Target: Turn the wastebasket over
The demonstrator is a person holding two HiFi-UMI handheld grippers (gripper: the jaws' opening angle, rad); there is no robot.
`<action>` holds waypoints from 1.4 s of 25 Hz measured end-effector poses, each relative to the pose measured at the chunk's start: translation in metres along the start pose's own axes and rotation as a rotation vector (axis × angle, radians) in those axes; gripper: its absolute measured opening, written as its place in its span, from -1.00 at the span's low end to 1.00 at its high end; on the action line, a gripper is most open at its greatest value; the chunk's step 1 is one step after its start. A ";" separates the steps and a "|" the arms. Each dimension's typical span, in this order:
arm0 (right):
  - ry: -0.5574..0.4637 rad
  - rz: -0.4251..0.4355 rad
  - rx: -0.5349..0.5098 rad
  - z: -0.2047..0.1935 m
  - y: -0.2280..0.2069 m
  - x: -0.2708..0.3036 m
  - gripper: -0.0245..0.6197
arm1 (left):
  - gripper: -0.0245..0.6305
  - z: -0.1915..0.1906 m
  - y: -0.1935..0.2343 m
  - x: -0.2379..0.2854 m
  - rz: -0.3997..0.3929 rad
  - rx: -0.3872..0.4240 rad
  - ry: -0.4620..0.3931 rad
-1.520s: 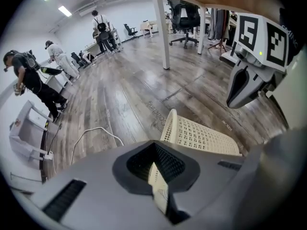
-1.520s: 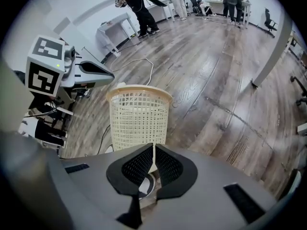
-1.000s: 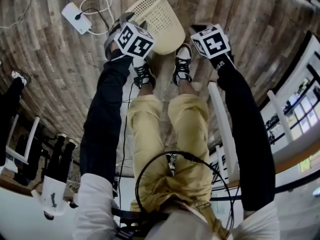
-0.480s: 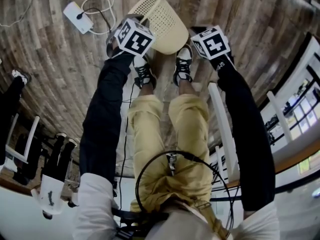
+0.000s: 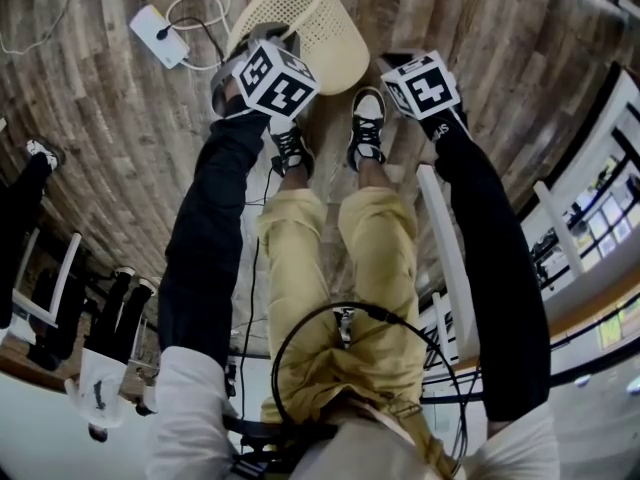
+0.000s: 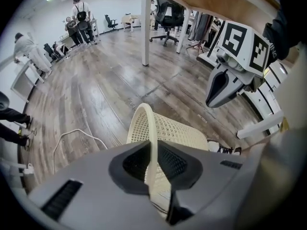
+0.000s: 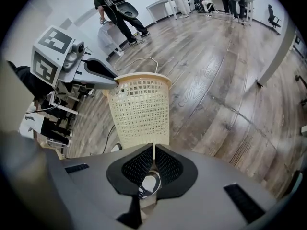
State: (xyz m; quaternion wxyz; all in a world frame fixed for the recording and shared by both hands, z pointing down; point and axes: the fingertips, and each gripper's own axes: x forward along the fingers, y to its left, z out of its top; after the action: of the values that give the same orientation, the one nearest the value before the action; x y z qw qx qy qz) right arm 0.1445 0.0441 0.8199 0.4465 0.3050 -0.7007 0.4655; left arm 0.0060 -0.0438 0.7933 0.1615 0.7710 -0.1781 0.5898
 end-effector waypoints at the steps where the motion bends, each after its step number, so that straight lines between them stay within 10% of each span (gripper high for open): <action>1: -0.006 -0.002 -0.002 0.003 0.000 -0.001 -0.83 | -0.78 0.003 0.004 -0.003 0.015 0.004 -0.005; 15: -0.063 -0.003 0.004 0.027 0.008 -0.013 -0.83 | -0.78 0.022 0.004 -0.027 0.225 0.369 -0.001; 27: -0.034 0.009 0.028 0.006 0.012 -0.005 -0.83 | -0.75 -0.015 -0.101 -0.007 -0.083 0.399 0.011; 35: -0.018 0.019 0.033 -0.001 0.012 0.006 -0.83 | -0.72 -0.054 -0.130 0.032 -0.121 0.439 0.084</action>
State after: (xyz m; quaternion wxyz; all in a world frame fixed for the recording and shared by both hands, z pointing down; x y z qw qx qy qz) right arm 0.1319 0.0492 0.8205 0.4308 0.3095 -0.6998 0.4785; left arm 0.0279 0.0939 0.8325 0.0322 0.7717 0.0077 0.6351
